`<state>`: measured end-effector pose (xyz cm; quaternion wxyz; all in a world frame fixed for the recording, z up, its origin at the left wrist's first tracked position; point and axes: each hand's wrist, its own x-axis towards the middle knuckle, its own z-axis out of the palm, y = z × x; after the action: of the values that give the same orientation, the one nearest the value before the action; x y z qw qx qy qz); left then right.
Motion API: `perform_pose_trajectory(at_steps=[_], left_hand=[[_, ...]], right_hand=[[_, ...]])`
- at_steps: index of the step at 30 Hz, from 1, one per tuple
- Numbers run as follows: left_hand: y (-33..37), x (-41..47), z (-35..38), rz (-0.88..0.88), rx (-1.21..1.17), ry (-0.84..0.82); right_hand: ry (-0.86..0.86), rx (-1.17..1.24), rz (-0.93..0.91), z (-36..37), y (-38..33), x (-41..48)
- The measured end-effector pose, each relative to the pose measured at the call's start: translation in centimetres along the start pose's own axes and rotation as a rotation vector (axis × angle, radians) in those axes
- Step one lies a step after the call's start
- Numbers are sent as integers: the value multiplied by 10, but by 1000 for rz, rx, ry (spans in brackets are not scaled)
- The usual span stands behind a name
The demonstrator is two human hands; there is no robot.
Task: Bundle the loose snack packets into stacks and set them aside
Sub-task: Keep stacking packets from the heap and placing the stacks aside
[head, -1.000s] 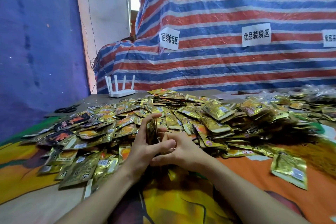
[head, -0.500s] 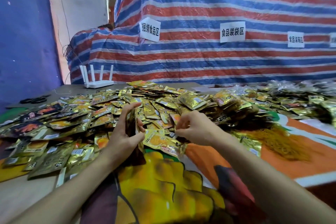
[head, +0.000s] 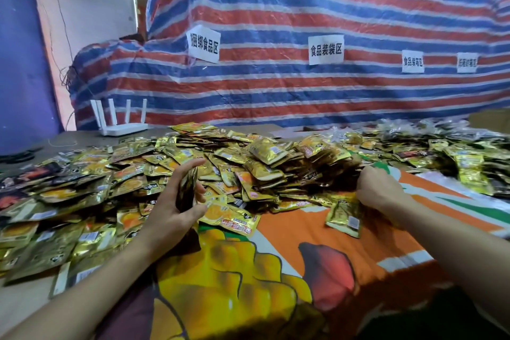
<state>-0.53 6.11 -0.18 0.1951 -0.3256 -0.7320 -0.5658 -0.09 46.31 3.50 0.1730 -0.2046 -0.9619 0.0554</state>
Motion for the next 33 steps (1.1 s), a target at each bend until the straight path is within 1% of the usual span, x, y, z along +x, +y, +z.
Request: perform_pose_trajectory(at_steps=[5,7,10,13,17,20,23,24,25,26,28,30,31,33], left_hand=[[0,1,0,-13,-24,2],[1,2,0,-16,-34,7],[1,2,0,-23,-50,7],[2,2,0,-27,-58,4],[2,2,-1,-37,-57,7],[3,2,-1,-48,-82,4],[4,3,-1,-64,-105,21],[4,4,-1,-73,-120,43],[4,5,-2,-90,-147,73],[3,7,-3,-118,-191,107],[3,10,-6,-205,-327,165],[3,11,-11,-306,-448,188],[3,11,-13,-363,-489,191],[3,11,-16,-476,-575,212]], right_hand=[[111,4,39,-14,0,7],[116,28,42,-20,-1,11],[10,104,71,-33,-3,16],[-126,88,97,-41,-2,17],[-169,74,124,-42,2,18],[-129,57,114,-42,-1,17],[18,20,12,-46,-23,9],[63,62,-60,-47,-37,4],[70,160,-158,-48,-53,-2],[31,304,-274,-47,-72,-10],[-160,627,-446,-42,-116,-33],[-346,865,-498,-29,-161,-50],[-400,952,-499,-20,-183,-56],[-447,1096,-489,-4,-221,-64]])
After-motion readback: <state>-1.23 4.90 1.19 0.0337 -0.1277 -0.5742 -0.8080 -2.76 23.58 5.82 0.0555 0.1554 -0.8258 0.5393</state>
